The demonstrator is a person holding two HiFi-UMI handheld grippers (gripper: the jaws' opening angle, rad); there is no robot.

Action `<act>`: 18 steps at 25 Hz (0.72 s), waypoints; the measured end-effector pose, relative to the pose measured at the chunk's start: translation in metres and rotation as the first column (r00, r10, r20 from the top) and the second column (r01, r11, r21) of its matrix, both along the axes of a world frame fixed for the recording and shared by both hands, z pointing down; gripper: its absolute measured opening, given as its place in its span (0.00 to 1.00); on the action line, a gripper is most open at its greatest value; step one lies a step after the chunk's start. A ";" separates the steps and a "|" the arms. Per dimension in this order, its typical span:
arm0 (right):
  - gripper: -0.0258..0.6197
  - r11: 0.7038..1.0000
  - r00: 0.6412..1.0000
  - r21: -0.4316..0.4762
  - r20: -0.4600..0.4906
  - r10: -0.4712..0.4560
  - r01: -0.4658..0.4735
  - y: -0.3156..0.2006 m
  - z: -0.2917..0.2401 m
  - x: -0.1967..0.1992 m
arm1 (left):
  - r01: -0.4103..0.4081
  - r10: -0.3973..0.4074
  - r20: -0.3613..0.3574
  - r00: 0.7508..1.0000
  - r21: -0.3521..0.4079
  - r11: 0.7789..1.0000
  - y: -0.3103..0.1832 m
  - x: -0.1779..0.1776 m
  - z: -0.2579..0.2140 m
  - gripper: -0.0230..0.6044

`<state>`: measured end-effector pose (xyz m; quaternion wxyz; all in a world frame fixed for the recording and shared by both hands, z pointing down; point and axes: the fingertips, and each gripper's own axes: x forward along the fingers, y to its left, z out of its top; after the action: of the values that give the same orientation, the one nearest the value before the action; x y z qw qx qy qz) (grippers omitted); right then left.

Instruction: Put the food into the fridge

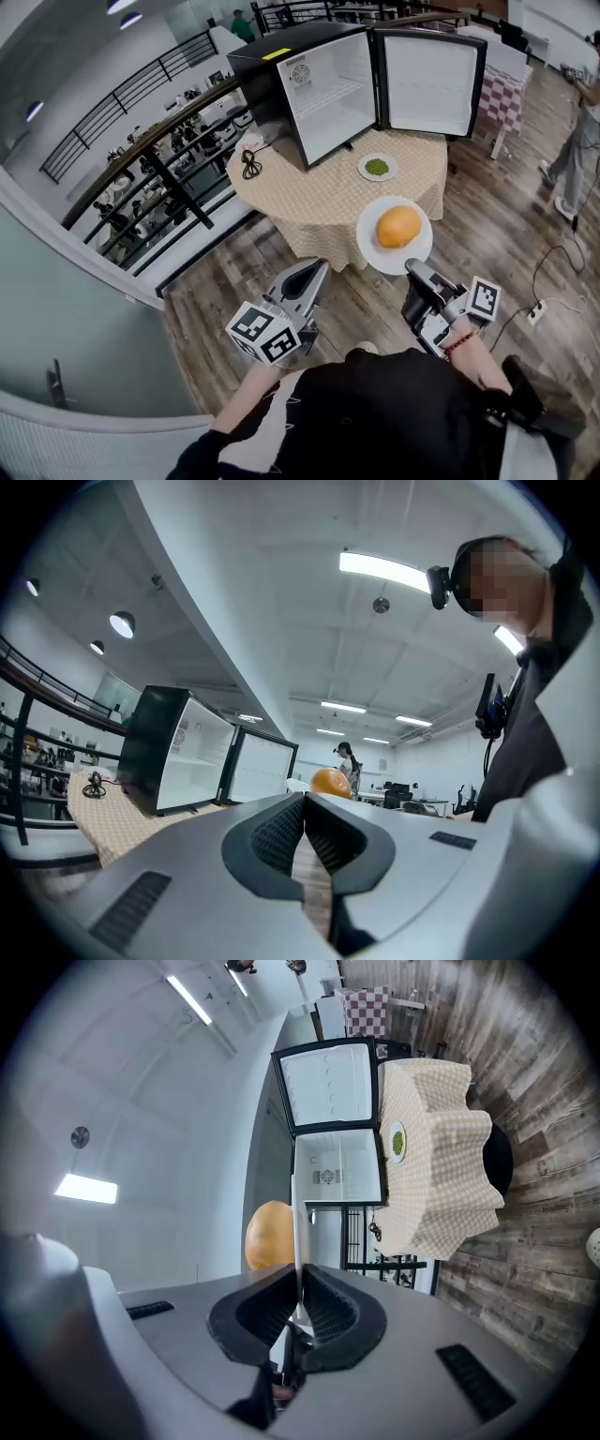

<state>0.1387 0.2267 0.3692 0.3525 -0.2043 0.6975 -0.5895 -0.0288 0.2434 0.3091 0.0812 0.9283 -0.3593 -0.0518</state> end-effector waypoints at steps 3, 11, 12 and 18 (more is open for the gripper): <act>0.08 1.000 1.000 0.005 -0.004 -0.022 0.022 -0.029 -0.001 -0.003 | -0.004 0.004 -0.001 1.000 -0.016 1.000 -0.033 0.000 0.006 0.06; 0.08 0.999 0.999 -0.013 -0.006 -0.044 0.044 -0.137 0.007 -0.014 | 0.001 -0.003 -0.031 1.000 -0.053 0.999 -0.148 -0.001 0.025 0.06; 0.08 0.999 0.999 -0.017 -0.001 -0.044 0.044 -0.147 0.008 -0.014 | -0.002 0.001 -0.030 1.000 -0.050 0.999 -0.157 0.000 0.025 0.06; 0.08 0.998 0.998 -0.031 -0.009 -0.061 0.061 -0.197 0.013 -0.024 | -0.018 0.017 -0.032 0.999 -0.055 0.998 -0.192 -0.003 0.025 0.06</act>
<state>0.1147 0.0297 0.3827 0.3277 -0.1913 0.6960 -0.6095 -0.0314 0.0513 0.3343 0.1129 0.9278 -0.3511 -0.0557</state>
